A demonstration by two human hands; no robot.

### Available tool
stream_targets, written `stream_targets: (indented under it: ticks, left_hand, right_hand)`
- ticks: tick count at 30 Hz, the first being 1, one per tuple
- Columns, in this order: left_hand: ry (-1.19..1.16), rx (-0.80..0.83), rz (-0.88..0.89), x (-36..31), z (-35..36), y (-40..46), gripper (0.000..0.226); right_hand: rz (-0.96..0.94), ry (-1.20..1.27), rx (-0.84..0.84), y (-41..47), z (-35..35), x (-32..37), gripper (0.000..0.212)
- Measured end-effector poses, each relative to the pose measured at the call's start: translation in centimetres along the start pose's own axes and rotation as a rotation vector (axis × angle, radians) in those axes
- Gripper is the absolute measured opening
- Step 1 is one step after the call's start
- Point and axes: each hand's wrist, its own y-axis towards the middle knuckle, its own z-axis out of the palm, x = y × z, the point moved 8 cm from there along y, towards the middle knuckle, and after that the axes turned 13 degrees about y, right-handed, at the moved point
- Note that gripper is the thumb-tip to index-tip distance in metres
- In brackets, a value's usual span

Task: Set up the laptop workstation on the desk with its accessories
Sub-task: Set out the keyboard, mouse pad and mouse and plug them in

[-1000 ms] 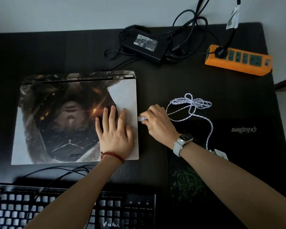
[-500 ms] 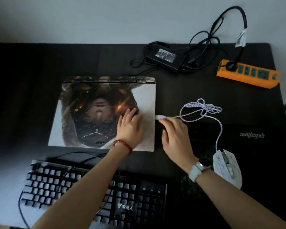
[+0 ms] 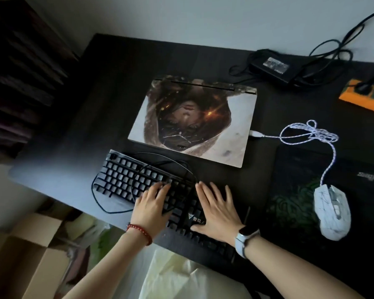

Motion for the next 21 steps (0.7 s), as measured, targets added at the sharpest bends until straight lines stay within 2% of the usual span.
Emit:
stream_targets:
  ticks: [3, 5, 10, 13, 16, 18, 21]
  left_hand:
    - [-0.285, -0.117, -0.166, 3.3, -2.7, 1.2, 0.032]
    - [-0.266, -0.105, -0.201, 5.1, -3.9, 2.1, 0.025]
    - [0.095, -0.037, -0.169, 9.6, -4.2, 3.4, 0.062]
    - [0.042, -0.099, -0.244, 13.7, -4.1, 4.7, 0.05]
    - [-0.072, 0.003, -0.356, 18.0, -2.7, 6.6, 0.043]
    - [-0.048, 0.022, -0.313, 19.1, -2.1, 8.0, 0.051]
    - [0.001, 0.036, -0.104, 18.7, -1.3, 9.5, 0.061]
  right_hand:
    - [0.024, -0.002, 0.002, 0.1, -0.7, -1.2, 0.097]
    - [0.049, -0.011, 0.006, 0.2, -1.5, -2.1, 0.09]
    - [0.071, -0.017, 0.008, 0.2, -2.8, -2.9, 0.082]
    - [0.134, 0.027, 0.091, -0.2, -3.1, -4.2, 0.083]
    - [0.197, 0.156, 0.105, 0.2, -3.8, -3.4, 0.08]
    - [0.232, 0.277, -0.009, 2.3, -5.3, -1.2, 0.071]
    - [0.301, 0.23, -0.11, 7.4, -6.7, 2.8, 0.06]
